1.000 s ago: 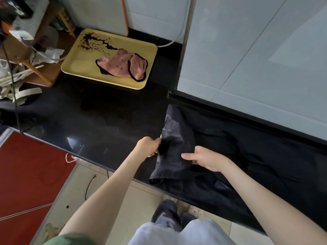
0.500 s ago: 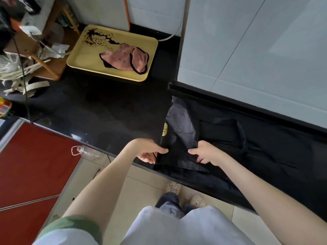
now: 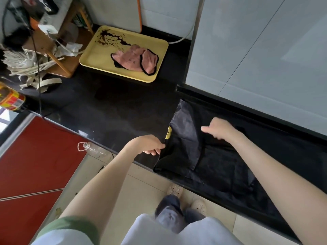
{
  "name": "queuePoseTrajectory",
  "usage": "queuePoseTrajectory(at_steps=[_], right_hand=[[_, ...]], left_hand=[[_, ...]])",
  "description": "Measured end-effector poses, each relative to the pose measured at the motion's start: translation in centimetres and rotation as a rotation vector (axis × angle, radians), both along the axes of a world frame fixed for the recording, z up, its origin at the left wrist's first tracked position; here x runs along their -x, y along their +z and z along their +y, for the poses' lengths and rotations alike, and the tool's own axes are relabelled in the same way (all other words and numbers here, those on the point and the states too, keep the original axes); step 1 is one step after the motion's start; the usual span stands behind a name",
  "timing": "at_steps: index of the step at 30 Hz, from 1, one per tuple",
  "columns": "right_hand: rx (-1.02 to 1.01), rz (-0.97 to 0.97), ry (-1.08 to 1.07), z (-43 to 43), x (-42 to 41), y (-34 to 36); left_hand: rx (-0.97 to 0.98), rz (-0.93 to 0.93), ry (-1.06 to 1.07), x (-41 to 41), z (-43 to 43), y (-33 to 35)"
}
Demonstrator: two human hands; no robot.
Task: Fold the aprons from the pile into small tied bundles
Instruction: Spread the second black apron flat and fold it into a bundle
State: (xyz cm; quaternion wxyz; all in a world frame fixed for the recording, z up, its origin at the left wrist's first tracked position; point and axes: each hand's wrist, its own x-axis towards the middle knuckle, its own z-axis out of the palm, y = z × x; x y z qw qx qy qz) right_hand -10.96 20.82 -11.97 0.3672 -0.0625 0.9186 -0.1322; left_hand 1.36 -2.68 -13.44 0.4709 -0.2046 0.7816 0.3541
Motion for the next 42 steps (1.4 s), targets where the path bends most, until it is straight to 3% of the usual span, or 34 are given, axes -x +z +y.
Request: queuePoseTrajectory(at_steps=[3, 8, 15, 19, 23, 26, 28, 31, 35, 39, 42], right_hand=[[0.200, 0.142, 0.014, -3.0, 2.2, 1.2], [0.326, 0.027, -0.004, -7.8, 4.1, 0.6], [0.398, -0.148, -0.153, -9.7, 5.8, -0.3], [0.481, -0.041, -0.156, -9.2, 5.8, -0.5], [0.537, 0.148, -0.237, -8.4, 6.0, -1.5], [0.235, 0.492, 0.010, -8.1, 5.4, -1.3], [0.174, 0.626, 0.239, -8.1, 3.6, -1.2], [0.233, 0.573, 0.426, -7.4, -0.4, -1.8], [0.210, 0.417, 0.466, -5.7, -5.0, -3.1], [0.272, 0.294, 0.596, -5.0, -9.2, -4.0], [0.197, 0.339, 0.698, -4.4, -10.8, -4.9]], left_hand=[[0.015, 0.056, 0.164, 1.4, 0.1, -0.5], [0.004, 0.211, 0.341, 3.6, 1.3, -1.5], [0.050, 0.401, 0.234, 4.2, 1.2, -3.0], [0.076, 0.433, 0.124, 4.7, 0.7, -2.4], [0.053, 0.392, 0.215, 4.7, 0.6, -2.2], [0.098, 0.210, 0.030, 4.1, 0.5, -1.7], [0.086, 0.117, -0.041, 3.4, 0.4, -1.4], [0.020, -0.045, 0.058, 2.0, 0.2, -1.6], [-0.071, -0.152, 0.268, 0.1, -0.6, -1.5], [-0.113, -0.129, 0.223, -1.0, -0.3, -0.7], [-0.127, -0.077, 0.130, -1.6, 0.1, 0.2]])
